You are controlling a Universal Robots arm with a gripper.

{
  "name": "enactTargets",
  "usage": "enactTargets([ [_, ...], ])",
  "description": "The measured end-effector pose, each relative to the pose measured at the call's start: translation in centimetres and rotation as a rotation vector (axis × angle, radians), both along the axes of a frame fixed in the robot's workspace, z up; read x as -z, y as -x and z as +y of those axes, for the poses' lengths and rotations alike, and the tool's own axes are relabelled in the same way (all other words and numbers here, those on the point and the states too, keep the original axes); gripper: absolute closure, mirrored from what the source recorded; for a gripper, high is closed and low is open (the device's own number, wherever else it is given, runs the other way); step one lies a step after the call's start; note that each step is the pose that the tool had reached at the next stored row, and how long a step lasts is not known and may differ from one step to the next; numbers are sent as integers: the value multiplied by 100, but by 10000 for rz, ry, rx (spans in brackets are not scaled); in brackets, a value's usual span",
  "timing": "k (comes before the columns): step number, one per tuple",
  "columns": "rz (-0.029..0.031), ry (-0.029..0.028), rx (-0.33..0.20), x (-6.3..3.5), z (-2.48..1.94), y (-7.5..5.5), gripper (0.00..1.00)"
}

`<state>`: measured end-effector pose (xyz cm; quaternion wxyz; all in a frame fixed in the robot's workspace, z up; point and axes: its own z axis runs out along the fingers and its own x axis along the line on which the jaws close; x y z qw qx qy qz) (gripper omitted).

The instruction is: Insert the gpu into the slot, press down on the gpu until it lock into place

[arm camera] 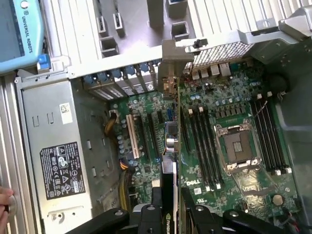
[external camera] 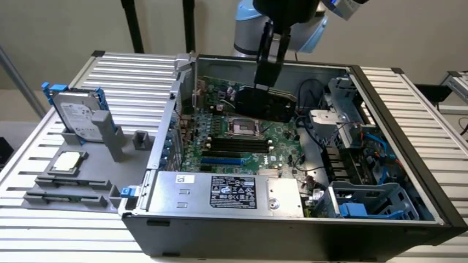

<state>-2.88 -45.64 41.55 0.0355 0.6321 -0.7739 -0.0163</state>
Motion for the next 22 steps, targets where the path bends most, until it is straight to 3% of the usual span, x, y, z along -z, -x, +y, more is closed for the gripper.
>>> enactTargets([
  [3, -12, -6, -545, 20, 0, 0, 74],
  [6, -25, -66, -1073, 44, 0, 0, 74],
  [8, -32, -150, -1372, 54, 0, 1, 74],
  [13, -83, -428, -1889, 85, 2, 7, 74],
  [22, -131, -488, -1883, 246, 7, 102, 74],
])
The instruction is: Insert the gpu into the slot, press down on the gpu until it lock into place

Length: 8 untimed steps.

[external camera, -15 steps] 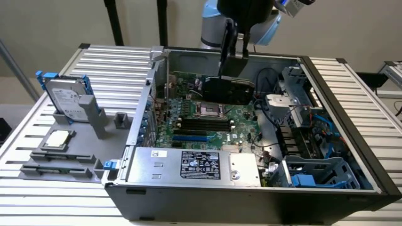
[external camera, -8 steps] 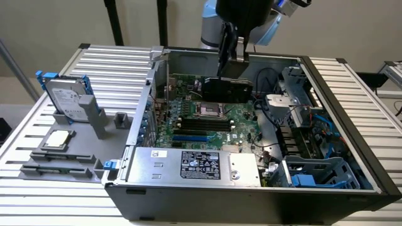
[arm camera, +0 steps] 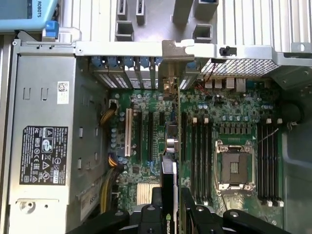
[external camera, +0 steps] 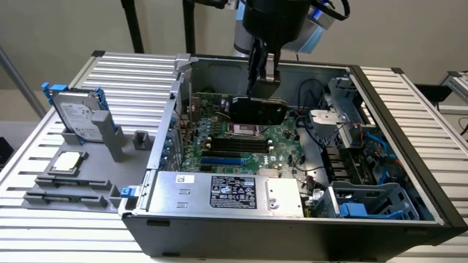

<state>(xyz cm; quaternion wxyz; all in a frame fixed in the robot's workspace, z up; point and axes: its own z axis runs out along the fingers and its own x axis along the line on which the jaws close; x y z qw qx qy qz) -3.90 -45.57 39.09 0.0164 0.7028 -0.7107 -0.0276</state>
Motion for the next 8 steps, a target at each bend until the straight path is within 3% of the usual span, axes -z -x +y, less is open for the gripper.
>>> enactTargets([
  [8, -3, -11, 69, 146, 1, 58, 74],
])
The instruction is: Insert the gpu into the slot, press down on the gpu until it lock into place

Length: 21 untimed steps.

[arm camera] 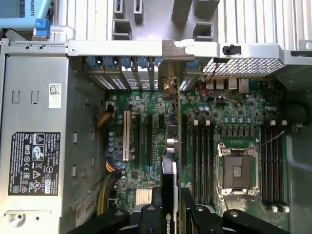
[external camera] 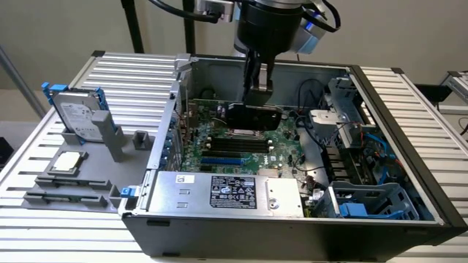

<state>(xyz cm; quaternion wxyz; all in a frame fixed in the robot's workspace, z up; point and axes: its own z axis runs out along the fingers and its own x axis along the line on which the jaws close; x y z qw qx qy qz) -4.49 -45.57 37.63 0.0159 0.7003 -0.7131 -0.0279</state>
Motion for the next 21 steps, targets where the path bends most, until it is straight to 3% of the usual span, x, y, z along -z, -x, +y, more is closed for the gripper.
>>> enactTargets([
  [21, -35, -83, 111, 362, 44, 117, 74],
])
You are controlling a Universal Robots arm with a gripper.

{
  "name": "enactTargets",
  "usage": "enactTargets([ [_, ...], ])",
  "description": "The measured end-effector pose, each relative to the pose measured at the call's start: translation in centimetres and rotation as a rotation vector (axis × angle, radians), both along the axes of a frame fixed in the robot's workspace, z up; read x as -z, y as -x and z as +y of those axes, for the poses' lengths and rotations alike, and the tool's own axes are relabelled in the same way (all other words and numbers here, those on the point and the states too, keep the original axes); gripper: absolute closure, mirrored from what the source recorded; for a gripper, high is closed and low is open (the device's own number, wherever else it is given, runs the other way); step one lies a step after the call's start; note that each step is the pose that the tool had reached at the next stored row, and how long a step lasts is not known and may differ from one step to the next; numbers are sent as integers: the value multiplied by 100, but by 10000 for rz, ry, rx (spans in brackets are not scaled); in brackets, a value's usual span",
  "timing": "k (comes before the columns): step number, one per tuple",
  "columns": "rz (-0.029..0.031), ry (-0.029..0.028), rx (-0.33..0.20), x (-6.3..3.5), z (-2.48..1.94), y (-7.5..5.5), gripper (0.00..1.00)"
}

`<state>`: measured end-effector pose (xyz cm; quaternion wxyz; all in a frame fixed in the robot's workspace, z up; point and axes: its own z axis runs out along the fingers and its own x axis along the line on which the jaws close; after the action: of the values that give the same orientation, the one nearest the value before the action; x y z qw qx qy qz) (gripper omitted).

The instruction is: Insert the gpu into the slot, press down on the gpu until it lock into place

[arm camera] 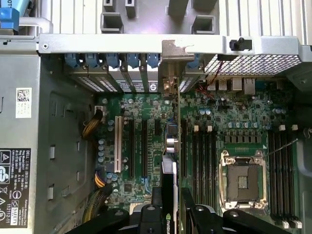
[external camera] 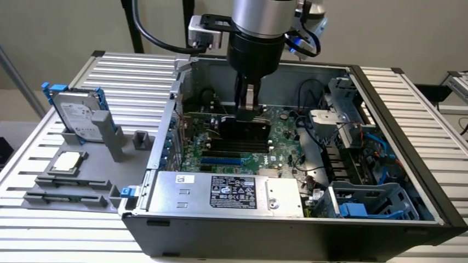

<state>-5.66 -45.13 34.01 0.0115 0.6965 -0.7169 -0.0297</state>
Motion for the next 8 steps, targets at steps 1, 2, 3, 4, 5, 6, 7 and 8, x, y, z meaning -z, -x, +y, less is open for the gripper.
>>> enactTargets([
  [1, 0, 1, 5, 18, 3, 6, 74],
  [2, -1, -1, 11, 37, 5, 13, 74],
  [3, -1, 0, 18, 54, 7, 19, 74],
  [4, -2, -1, 25, 72, 9, 26, 74],
  [5, -2, 0, 33, 91, 11, 32, 74],
  [6, -2, 0, 38, 109, 14, 37, 74],
  [7, -2, 1, 45, 126, 15, 43, 74],
  [8, -4, 0, 53, 145, 17, 47, 74],
])
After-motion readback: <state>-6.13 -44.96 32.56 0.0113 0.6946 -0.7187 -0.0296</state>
